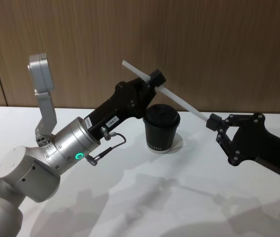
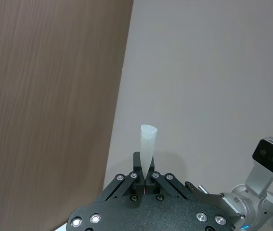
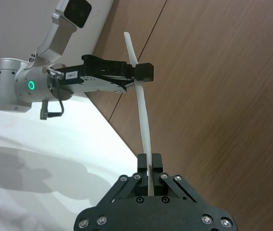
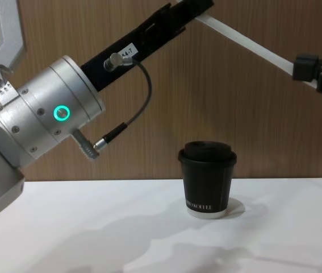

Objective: Pick up the straw with one hand, pass it to the other hand, and insert it into the cup.

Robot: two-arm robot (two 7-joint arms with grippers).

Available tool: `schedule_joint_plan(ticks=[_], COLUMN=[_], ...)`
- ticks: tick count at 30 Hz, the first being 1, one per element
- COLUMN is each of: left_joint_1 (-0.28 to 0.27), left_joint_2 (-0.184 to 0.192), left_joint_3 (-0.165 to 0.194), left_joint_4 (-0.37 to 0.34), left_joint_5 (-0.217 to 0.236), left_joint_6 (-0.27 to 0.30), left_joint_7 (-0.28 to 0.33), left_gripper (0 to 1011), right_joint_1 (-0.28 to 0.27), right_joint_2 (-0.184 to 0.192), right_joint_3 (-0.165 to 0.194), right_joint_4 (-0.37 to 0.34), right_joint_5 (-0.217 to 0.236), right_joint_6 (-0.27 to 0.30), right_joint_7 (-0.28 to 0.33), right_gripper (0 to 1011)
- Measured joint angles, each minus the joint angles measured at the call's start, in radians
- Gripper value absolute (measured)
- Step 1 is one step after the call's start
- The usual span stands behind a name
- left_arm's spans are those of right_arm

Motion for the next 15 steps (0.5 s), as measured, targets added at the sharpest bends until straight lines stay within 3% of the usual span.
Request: schedule_joint_plan(ticks=[15], left_joint_1=[0.000], left_joint_2=[0.002], left_joint_3=[0.001], left_joint_4=[-0.002], left_joint_5=[0.001], left_joint_6=[0.000], left_joint_7=[0.002], left_gripper=[3], right_joint_1=[0.000], right_joint_2=[0.000], right_joint_3=[0.000], right_joint_4=[0.000], right_joint_5=[0.000], right_joint_6=[0.000], right_joint_7=[0.000], right_gripper=[482])
